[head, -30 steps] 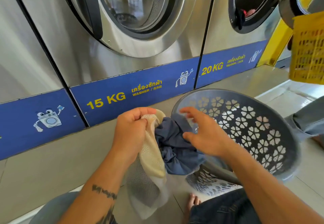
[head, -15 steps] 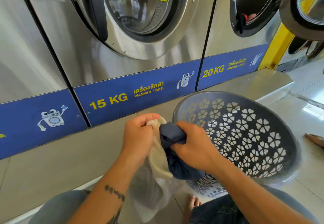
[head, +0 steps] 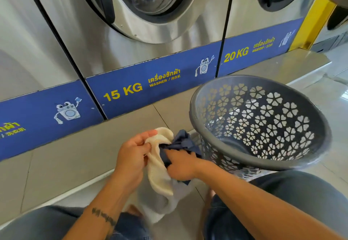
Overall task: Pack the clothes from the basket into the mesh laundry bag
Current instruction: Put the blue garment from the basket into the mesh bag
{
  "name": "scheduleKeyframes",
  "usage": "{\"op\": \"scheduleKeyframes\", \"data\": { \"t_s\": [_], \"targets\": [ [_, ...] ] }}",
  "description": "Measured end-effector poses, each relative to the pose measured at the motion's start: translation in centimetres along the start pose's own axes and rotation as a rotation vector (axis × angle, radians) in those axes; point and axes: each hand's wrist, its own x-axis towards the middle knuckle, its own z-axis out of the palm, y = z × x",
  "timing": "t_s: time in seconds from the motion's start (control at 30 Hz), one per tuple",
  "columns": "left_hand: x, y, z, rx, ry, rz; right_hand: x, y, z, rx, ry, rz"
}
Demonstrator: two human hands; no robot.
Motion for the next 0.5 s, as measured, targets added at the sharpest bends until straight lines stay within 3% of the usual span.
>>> {"op": "scheduleKeyframes", "data": {
  "t_s": [0.2, 0.33, 0.4, 0.5],
  "targets": [
    [-1.7, -5.2, -3.6, -0.109, 0.227, -0.212, 0.1, -0.5, 1.5, 0.051, -0.211, -0.015],
    [-0.8, -5.6, -6.2, 0.007, 0.386, -0.238, 1.8, -0.1, 2.1, 0.300, 0.075, 0.043],
    [-0.5, -5.9, -7.2, -0.002, 0.423, -0.288, 3.0, 0.2, 2.6, 0.268, 0.181, 0.149],
    [-0.1, -6.2, -7.3, -0.010, 0.456, -0.319, 4.0, 1.3, 5.1, 0.380, 0.070, 0.288]
  ]
}}
